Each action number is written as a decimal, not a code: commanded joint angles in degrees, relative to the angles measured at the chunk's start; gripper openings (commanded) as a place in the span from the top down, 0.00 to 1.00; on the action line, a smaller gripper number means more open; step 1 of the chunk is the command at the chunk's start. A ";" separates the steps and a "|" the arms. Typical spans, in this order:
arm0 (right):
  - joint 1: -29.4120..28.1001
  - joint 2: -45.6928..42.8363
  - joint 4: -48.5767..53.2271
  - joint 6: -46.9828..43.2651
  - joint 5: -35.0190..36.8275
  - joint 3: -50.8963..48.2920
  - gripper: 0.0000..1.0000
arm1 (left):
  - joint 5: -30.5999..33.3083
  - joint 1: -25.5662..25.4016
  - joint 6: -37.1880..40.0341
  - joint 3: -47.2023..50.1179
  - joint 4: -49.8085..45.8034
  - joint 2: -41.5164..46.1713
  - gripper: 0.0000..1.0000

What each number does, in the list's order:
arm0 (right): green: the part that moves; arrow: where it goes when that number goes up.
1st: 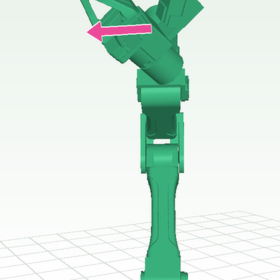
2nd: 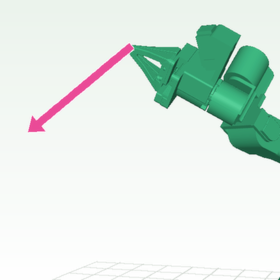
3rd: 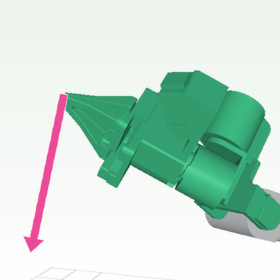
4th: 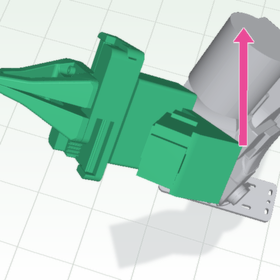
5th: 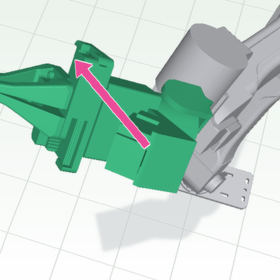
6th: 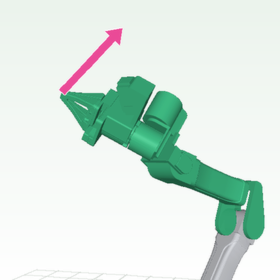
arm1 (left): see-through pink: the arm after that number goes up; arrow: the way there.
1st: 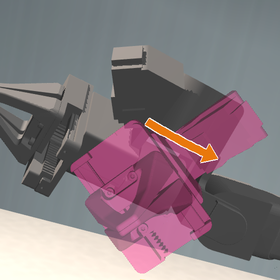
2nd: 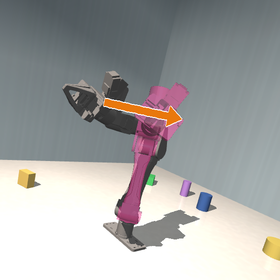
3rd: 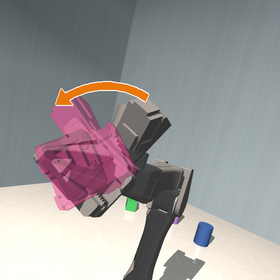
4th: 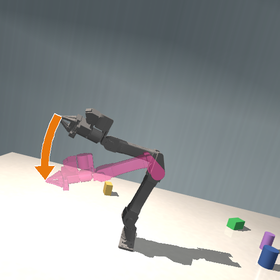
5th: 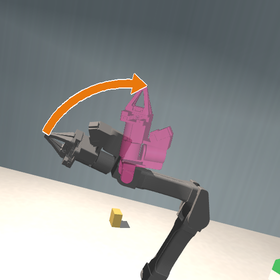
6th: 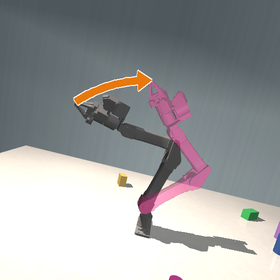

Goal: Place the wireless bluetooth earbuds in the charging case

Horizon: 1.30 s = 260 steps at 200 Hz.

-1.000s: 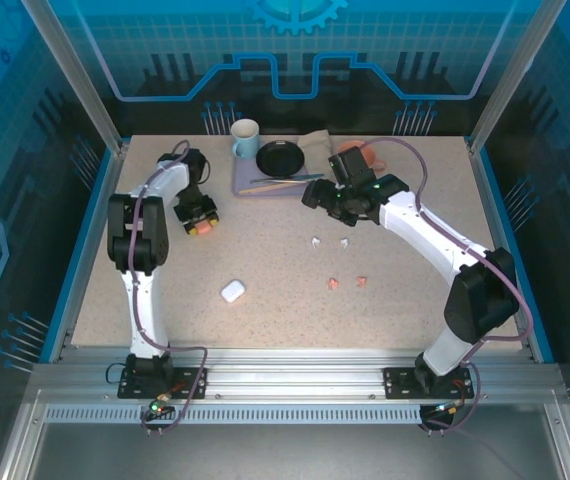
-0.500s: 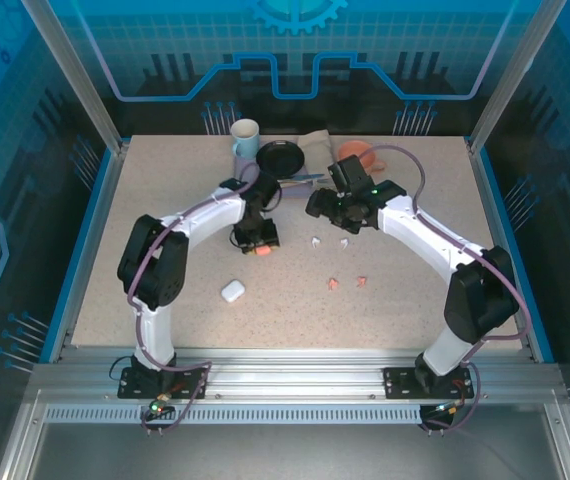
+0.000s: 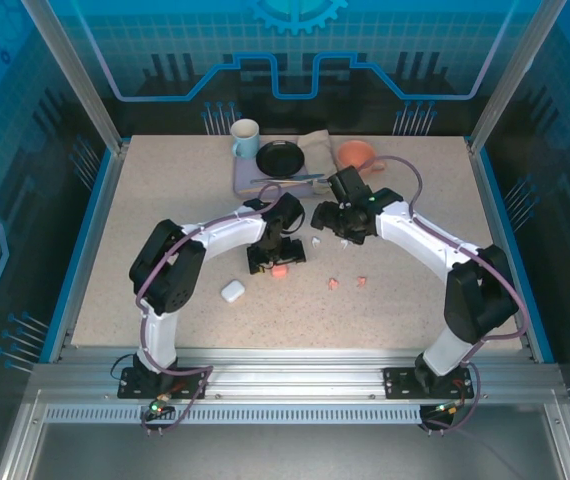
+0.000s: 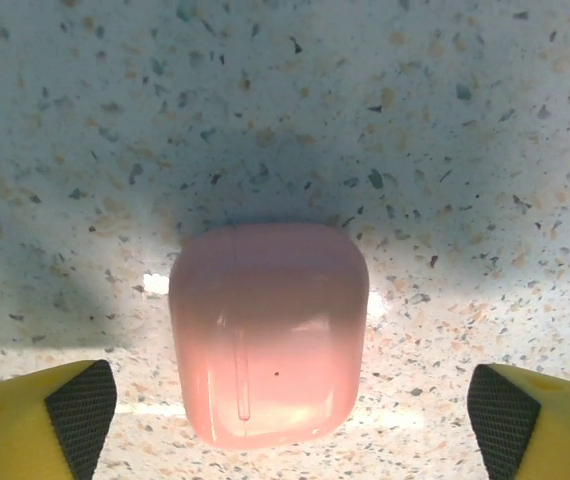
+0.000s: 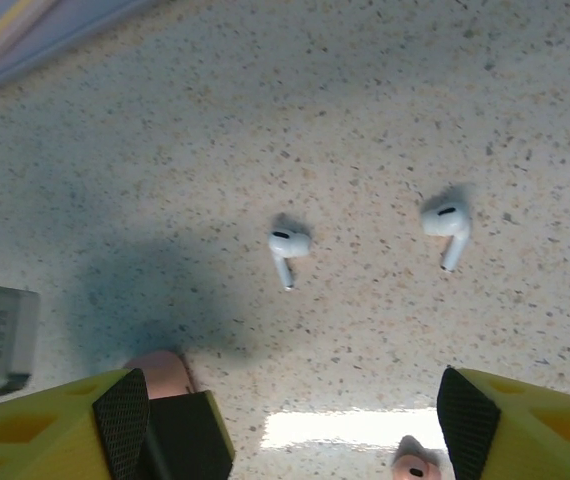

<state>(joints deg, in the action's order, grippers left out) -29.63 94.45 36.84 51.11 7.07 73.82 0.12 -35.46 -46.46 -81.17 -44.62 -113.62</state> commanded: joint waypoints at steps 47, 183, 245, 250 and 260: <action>-7.98 1.19 7.29 -8.49 4.18 3.87 0.22 | -2.31 16.25 3.98 0.66 0.96 12.60 0.01; -23.51 32.93 25.25 -9.59 14.25 34.34 0.29 | -9.70 34.93 6.81 2.51 3.40 13.65 0.01; -22.53 35.42 22.56 -7.44 10.40 32.87 0.27 | -10.93 35.38 7.11 3.42 4.36 13.72 0.01; -22.20 34.86 21.10 -7.02 8.55 31.75 0.26 | -10.91 35.39 7.20 3.40 4.35 13.74 0.01; -21.40 33.49 17.45 -6.29 4.29 28.93 0.25 | -10.89 35.38 7.21 3.28 4.33 13.68 0.01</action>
<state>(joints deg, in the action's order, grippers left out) -52.66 129.56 58.94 42.41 18.50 106.24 -9.08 -0.54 -40.34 -78.54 -40.51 -99.48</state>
